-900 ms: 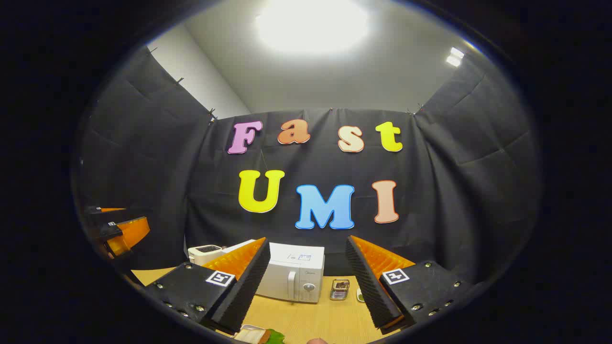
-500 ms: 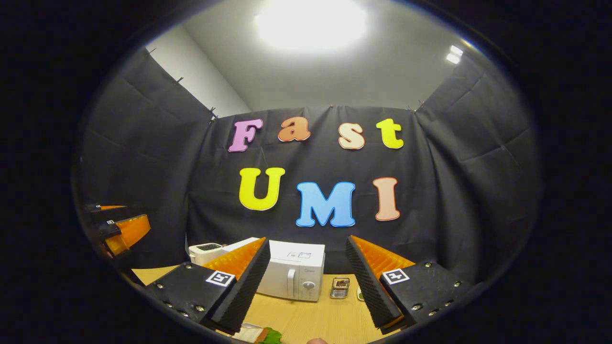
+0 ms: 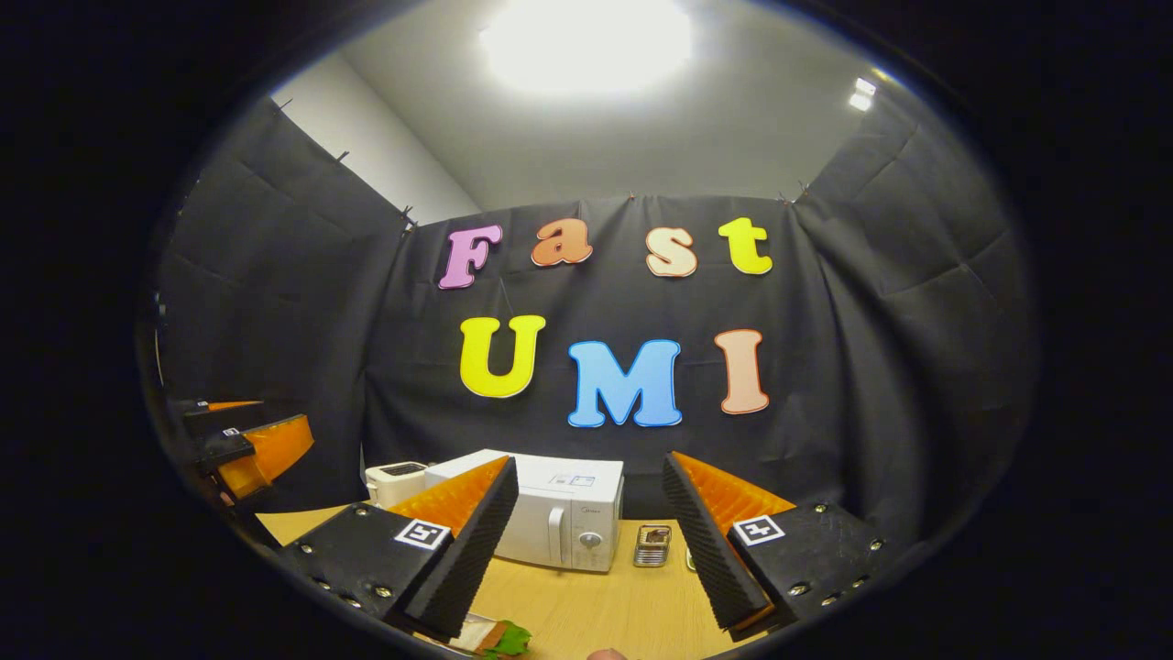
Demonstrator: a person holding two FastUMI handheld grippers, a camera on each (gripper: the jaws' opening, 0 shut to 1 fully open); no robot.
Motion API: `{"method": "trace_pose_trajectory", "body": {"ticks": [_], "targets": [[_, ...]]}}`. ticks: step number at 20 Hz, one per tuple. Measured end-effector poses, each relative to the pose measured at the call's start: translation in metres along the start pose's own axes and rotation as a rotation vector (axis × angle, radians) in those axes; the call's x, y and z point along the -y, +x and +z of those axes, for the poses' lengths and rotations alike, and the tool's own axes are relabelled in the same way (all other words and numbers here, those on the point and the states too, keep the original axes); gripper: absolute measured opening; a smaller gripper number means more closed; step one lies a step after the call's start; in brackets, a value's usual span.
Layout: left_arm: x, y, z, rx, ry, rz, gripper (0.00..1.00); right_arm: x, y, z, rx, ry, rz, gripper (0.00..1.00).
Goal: Open the microwave oven with the left hand, put the food in, and close the microwave oven.
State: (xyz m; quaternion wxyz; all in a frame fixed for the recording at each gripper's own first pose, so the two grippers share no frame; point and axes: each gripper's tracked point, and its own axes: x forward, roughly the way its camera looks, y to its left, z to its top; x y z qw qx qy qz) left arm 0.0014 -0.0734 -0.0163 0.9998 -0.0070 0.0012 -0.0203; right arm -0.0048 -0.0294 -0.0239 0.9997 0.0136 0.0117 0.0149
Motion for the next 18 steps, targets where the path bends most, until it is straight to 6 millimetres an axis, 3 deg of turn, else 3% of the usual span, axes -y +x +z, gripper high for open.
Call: {"method": "trace_pose_trajectory", "body": {"ticks": [6, 9, 15, 18], "targets": [[0.021, 0.025, -0.025, -0.033, -0.005, 0.005, 0.95, 0.020, 0.005, -0.008, 0.004, 0.035, 0.000, 0.96], [0.026, 0.048, -0.033, -0.033, 0.032, -0.003, 0.94, 0.027, 0.009, -0.016, -0.013, 0.019, -0.010, 0.96], [0.050, 0.120, -0.055, -0.026, 0.014, -0.063, 0.95, 0.049, 0.033, -0.026, -0.040, 0.023, -0.113, 0.96], [0.065, 0.161, -0.077, -0.035, 0.015, -0.109, 0.95, 0.057, 0.047, -0.027, -0.044, -0.022, -0.159, 0.96]]}}
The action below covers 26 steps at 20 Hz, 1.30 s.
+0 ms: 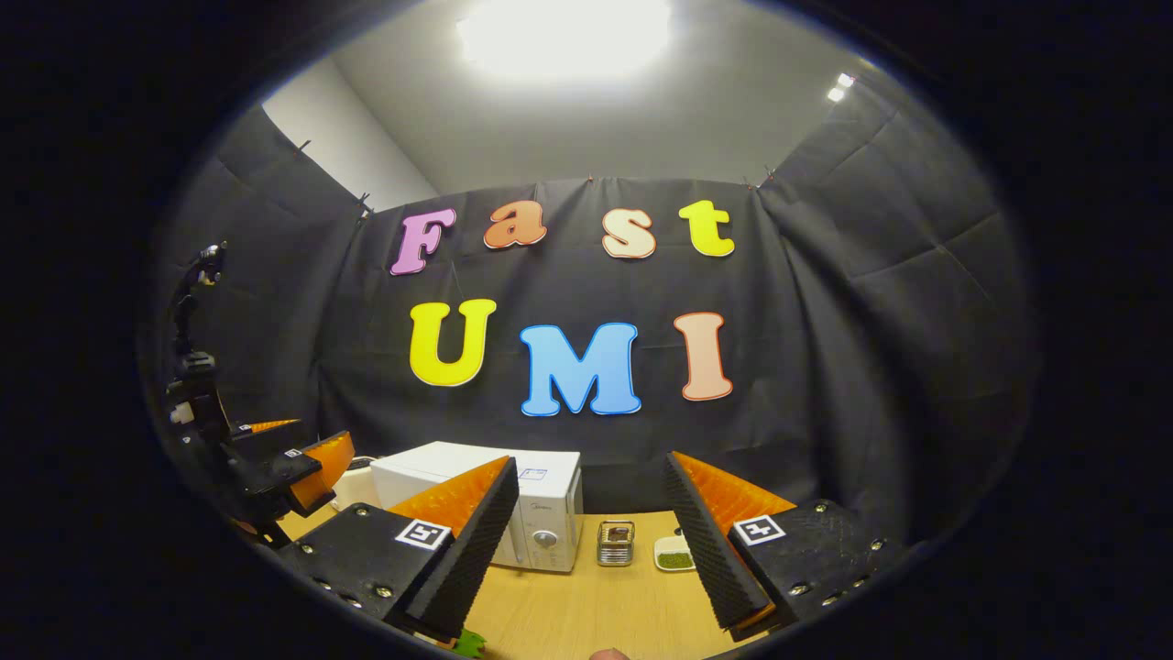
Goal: Open the microwave oven with the left hand, put the food in, and close the microwave oven.
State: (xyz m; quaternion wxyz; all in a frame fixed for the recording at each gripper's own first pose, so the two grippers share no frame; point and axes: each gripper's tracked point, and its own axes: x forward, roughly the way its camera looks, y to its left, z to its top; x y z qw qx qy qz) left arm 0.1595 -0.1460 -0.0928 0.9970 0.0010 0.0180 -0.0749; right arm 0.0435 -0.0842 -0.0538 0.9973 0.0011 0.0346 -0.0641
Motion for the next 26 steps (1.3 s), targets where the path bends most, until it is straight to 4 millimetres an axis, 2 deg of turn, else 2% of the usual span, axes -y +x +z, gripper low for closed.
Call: {"method": "trace_pose_trajectory", "body": {"ticks": [6, 9, 14, 18, 21, 22, 26], "targets": [[0.037, 0.069, -0.052, -0.037, -0.037, -0.088, 0.95, 0.010, 0.013, -0.005, -0.029, -0.027, -0.079, 0.96], [0.065, 0.097, -0.083, -0.085, -0.076, -0.141, 0.95, 0.021, 0.011, -0.010, -0.050, -0.052, -0.136, 0.96], [0.112, 0.139, -0.143, -0.165, -0.060, -0.206, 0.95, 0.046, -0.004, -0.024, -0.116, -0.106, -0.238, 0.96], [0.146, 0.160, -0.192, -0.258, -0.074, -0.242, 0.96, 0.064, -0.019, -0.032, -0.164, -0.131, -0.319, 0.96], [0.161, 0.172, -0.218, -0.305, -0.069, -0.246, 0.94, 0.074, -0.031, -0.035, -0.190, -0.158, -0.362, 0.97], [0.165, 0.176, -0.228, -0.321, -0.061, -0.248, 0.96, 0.076, -0.035, -0.036, -0.198, -0.165, -0.372, 0.97], [0.170, 0.188, -0.245, -0.343, -0.020, -0.228, 0.83, 0.085, -0.048, -0.037, -0.216, -0.177, -0.403, 0.96]]}}
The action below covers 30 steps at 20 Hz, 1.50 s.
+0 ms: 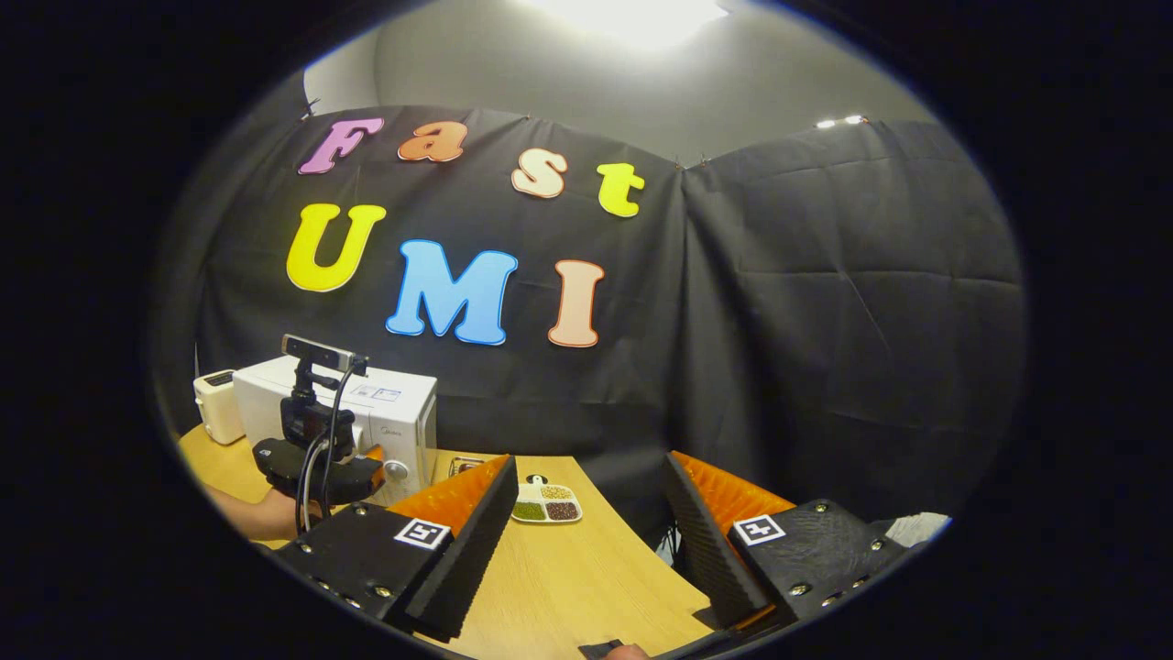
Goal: Open the microwave oven with the left hand, put the food in, and close the microwave oven.
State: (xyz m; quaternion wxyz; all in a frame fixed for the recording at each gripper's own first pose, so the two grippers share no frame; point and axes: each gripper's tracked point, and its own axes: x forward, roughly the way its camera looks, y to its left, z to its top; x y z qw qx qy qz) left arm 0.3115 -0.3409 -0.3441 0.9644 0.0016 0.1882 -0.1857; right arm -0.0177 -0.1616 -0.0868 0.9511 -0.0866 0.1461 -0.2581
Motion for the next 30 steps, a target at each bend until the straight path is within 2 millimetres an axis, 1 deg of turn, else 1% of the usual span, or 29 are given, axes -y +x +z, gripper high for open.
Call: {"method": "trace_pose_trajectory", "body": {"ticks": [1, 2, 3, 4, 6, 7, 8, 9, 11, 12, 13, 14, 15, 16, 17, 19, 20, 21, 24, 27, 28, 29, 30], "targets": [[-0.001, 0.002, -0.001, -0.003, 0.000, 0.007, 0.77, 0.002, -0.001, 0.000, -0.001, 0.000, -0.005, 0.96], [-0.001, 0.004, -0.003, -0.006, -0.005, 0.011, 0.74, 0.005, -0.002, 0.000, 0.000, 0.001, -0.008, 0.96], [-0.003, 0.006, -0.004, -0.014, -0.006, 0.013, 0.67, 0.006, -0.003, 0.000, -0.001, 0.003, -0.008, 0.96], [-0.011, 0.010, -0.007, -0.031, 0.012, 0.037, 0.60, 0.007, -0.005, -0.003, -0.004, 0.003, -0.007, 0.96], [-0.008, 0.011, -0.006, -0.049, 0.008, 0.031, 0.36, 0.009, -0.006, -0.007, -0.012, 0.001, -0.001, 0.96], [-0.009, 0.009, -0.006, -0.055, 0.011, 0.032, 0.32, 0.009, -0.006, -0.008, -0.015, -0.001, 0.002, 0.94], [-0.008, 0.009, -0.007, -0.051, 0.015, 0.037, 0.30, 0.011, -0.007, -0.009, -0.016, -0.002, 0.005, 0.96], [-0.010, 0.012, -0.008, -0.054, 0.032, 0.044, 0.22, 0.012, -0.009, -0.008, -0.014, -0.002, 0.010, 0.96], [-0.009, 0.008, -0.005, -0.050, 0.033, 0.041, 0.16, 0.013, -0.010, -0.006, -0.004, -0.005, 0.016, 0.96], [-0.009, 0.006, -0.006, -0.051, 0.027, 0.035, 0.15, 0.016, -0.012, -0.005, 0.001, -0.006, 0.017, 0.96], [-0.011, 0.001, -0.008, -0.075, 0.023, 0.039, 0.11, 0.017, -0.015, -0.004, 0.006, -0.005, 0.020, 0.96], [-0.010, -0.010, -0.014, -0.092, 0.003, 0.055, 0.11, 0.019, -0.017, -0.004, 0.012, -0.005, 0.023, 0.96], [-0.011, -0.019, -0.013, -0.065, 0.008, 0.056, 0.10, 0.022, -0.018, -0.004, 0.017, -0.002, 0.023, 0.96], [-0.013, -0.033, -0.011, -0.057, 0.013, 0.050, 0.10, 0.022, -0.019, -0.005, 0.019, 0.005, 0.033, 0.96], [-0.015, -0.043, -0.012, -0.064, 0.009, 0.041, 0.10, 0.019, -0.020, -0.005, 0.024, 0.011, 0.050, 0.96], [-0.016, -0.054, -0.019, -0.080, -0.001, 0.024, 0.10, 0.019, -0.019, -0.005, 0.037, 0.021, 0.069, 0.96], [-0.018, -0.062, -0.020, -0.085, 0.006, 0.023, 0.12, 0.018, -0.021, -0.007, 0.039, 0.036, 0.088, 0.96], [-0.021, -0.072, -0.020, -0.081, 0.009, 0.023, 0.10, 0.015, -0.021, -0.007, 0.046, 0.052, 0.107, 0.96], [-0.030, -0.101, -0.027, -0.085, 0.010, 0.030, 0.10, 0.006, -0.020, -0.014, 0.044, 0.072, 0.183, 0.96], [-0.042, -0.129, -0.031, -0.091, 0.013, 0.061, 0.10, -0.001, -0.022, -0.016, 0.054, 0.087, 0.264, 0.96], [-0.047, -0.140, -0.034, -0.093, 0.008, 0.078, 0.12, -0.005, -0.023, -0.016, 0.058, 0.090, 0.296, 0.96], [-0.054, -0.150, -0.037, -0.095, 0.008, 0.095, 0.10, -0.011, -0.024, -0.017, 0.060, 0.091, 0.331, 0.96], [-0.059, -0.161, -0.040, -0.097, 0.011, 0.113, 0.10, -0.017, -0.026, -0.018, 0.061, 0.089, 0.367, 0.96]]}}
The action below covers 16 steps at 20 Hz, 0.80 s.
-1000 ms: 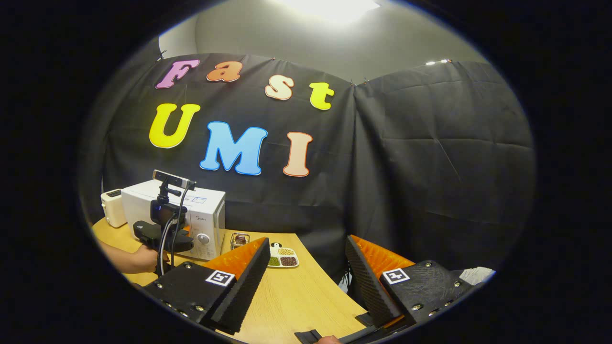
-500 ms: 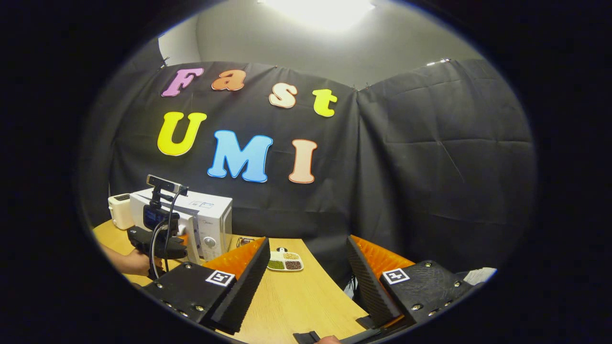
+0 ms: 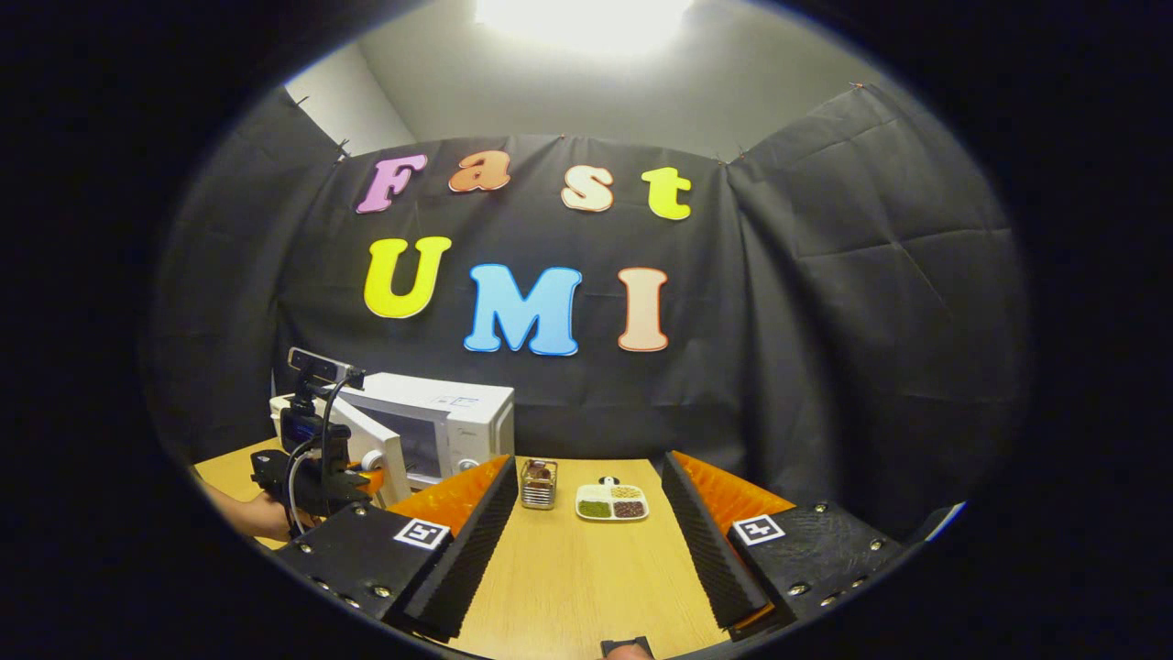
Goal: Open the microwave oven with the left hand, put the food in, and close the microwave oven.
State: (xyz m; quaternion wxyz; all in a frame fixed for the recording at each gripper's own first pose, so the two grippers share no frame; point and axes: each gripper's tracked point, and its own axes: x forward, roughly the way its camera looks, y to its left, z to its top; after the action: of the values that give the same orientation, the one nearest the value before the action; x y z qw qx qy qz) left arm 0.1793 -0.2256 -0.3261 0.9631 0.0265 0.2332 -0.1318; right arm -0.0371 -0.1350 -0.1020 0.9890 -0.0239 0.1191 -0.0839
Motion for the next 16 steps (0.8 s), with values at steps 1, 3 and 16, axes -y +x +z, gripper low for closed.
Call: {"method": "trace_pose_trajectory", "body": {"ticks": [1, 3, 16], "targets": [[-0.009, -0.010, -0.003, -0.002, 0.000, 0.020, 0.09, -0.006, 0.000, -0.001, -0.002, -0.002, 0.036, 0.96], [-0.028, -0.030, -0.010, -0.001, -0.009, 0.055, 0.10, -0.020, -0.001, 0.001, 0.005, -0.014, 0.101, 0.96], [-0.131, -0.102, -0.043, 0.008, 0.000, 0.058, 0.10, -0.140, -0.005, 0.024, 0.042, -0.029, 0.251, 0.96]]}}
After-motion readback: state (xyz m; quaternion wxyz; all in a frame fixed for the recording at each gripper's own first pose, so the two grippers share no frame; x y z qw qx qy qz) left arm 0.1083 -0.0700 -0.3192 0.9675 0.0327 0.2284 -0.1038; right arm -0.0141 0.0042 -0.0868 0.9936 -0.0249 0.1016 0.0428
